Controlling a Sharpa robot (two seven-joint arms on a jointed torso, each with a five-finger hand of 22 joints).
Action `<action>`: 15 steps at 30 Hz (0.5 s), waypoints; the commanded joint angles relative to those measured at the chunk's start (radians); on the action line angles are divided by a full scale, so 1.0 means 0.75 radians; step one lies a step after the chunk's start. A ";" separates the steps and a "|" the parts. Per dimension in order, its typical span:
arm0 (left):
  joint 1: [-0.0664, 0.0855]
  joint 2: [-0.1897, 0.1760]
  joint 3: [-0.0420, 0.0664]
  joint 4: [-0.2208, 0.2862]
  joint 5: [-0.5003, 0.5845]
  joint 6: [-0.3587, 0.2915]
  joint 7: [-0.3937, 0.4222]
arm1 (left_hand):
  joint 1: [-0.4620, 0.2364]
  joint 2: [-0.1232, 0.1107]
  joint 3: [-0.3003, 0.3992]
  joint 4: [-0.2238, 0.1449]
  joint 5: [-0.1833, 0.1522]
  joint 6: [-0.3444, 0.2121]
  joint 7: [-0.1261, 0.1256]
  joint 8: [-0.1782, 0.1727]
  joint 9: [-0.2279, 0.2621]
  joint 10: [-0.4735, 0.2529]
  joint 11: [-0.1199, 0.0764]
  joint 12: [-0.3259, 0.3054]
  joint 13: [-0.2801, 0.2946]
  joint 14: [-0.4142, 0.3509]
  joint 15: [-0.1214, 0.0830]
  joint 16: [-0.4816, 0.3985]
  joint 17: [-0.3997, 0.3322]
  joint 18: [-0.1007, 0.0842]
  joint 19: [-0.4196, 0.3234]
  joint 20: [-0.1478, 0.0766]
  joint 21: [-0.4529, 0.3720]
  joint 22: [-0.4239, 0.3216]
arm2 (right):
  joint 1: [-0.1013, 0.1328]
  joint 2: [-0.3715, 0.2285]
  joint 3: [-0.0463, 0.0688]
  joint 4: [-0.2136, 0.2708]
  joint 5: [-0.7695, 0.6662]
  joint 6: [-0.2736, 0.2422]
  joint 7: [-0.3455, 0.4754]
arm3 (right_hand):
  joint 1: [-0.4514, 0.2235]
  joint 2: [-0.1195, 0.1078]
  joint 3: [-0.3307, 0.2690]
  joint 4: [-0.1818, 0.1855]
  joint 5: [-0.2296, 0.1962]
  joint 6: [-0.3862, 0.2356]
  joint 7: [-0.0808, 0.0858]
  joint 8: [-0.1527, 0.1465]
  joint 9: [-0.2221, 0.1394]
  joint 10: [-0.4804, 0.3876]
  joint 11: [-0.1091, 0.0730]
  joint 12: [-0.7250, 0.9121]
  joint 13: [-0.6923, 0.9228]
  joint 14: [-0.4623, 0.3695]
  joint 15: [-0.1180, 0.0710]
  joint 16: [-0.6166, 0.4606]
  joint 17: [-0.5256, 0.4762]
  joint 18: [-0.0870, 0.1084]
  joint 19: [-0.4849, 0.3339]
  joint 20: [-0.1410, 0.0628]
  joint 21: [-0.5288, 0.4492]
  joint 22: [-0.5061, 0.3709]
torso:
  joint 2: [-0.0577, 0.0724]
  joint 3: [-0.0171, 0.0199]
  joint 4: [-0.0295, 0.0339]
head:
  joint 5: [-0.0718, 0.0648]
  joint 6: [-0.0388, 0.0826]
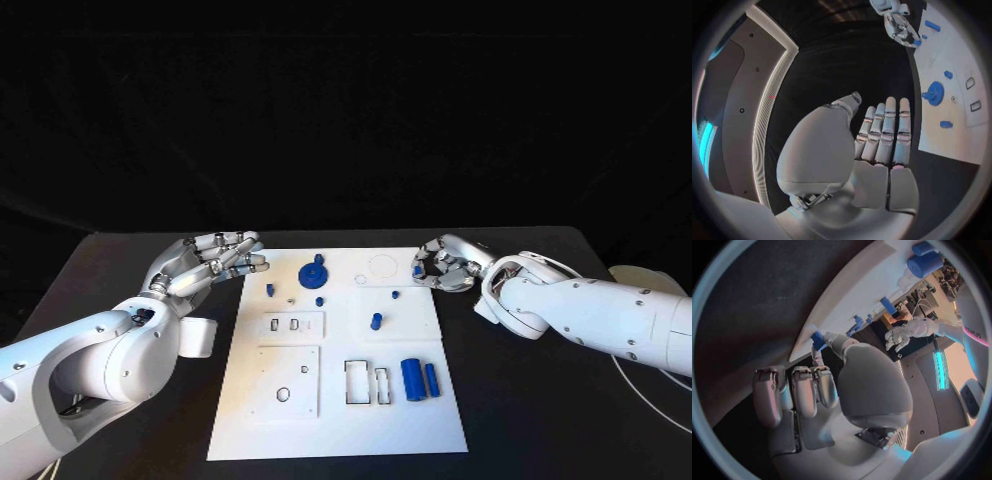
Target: Assemble the parts on the task board
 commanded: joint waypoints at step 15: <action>0.001 -0.003 0.001 -0.001 0.002 0.024 -0.003 | -0.012 0.000 0.009 0.000 -0.004 0.005 0.022 -0.008 -0.003 0.010 -0.003 -0.006 0.000 0.004 -0.001 0.008 0.003 0.007 0.007 0.002 0.006 -0.002 | -0.001 0.002 0.000 0.026 0.057 -0.087 0.013 | 0.010 0.058 0.036 -0.022 -0.085 0.035 -0.036 0.065 0.035 0.055 -0.035 -0.001 0.242 0.116 -0.034 0.007 0.241 -0.013 0.097 -0.036 0.012 0.304 | -0.001 -0.0005 0.0006 | 0.006 0.000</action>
